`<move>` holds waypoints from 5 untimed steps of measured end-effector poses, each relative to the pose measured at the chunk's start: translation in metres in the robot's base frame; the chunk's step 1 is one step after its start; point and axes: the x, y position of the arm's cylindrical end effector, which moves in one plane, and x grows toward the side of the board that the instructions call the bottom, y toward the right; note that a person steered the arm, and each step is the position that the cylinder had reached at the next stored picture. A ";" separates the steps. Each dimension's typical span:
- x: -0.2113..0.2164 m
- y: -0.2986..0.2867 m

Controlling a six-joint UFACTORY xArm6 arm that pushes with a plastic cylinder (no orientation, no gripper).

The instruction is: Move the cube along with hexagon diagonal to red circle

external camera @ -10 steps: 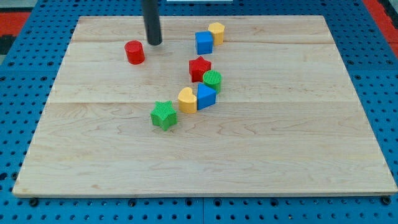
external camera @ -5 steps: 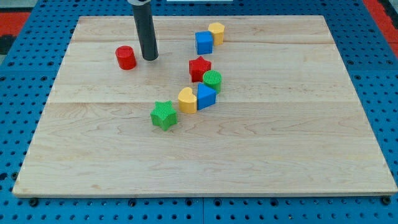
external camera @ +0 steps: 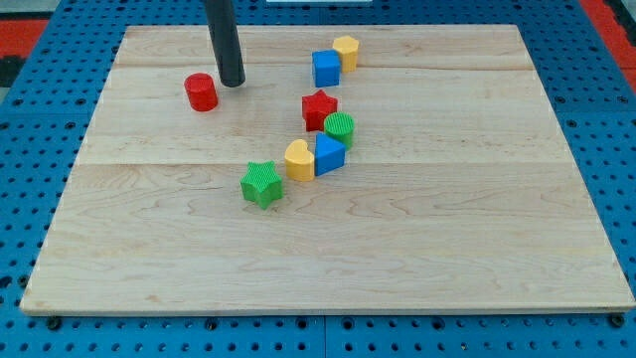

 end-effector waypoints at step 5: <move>0.049 0.047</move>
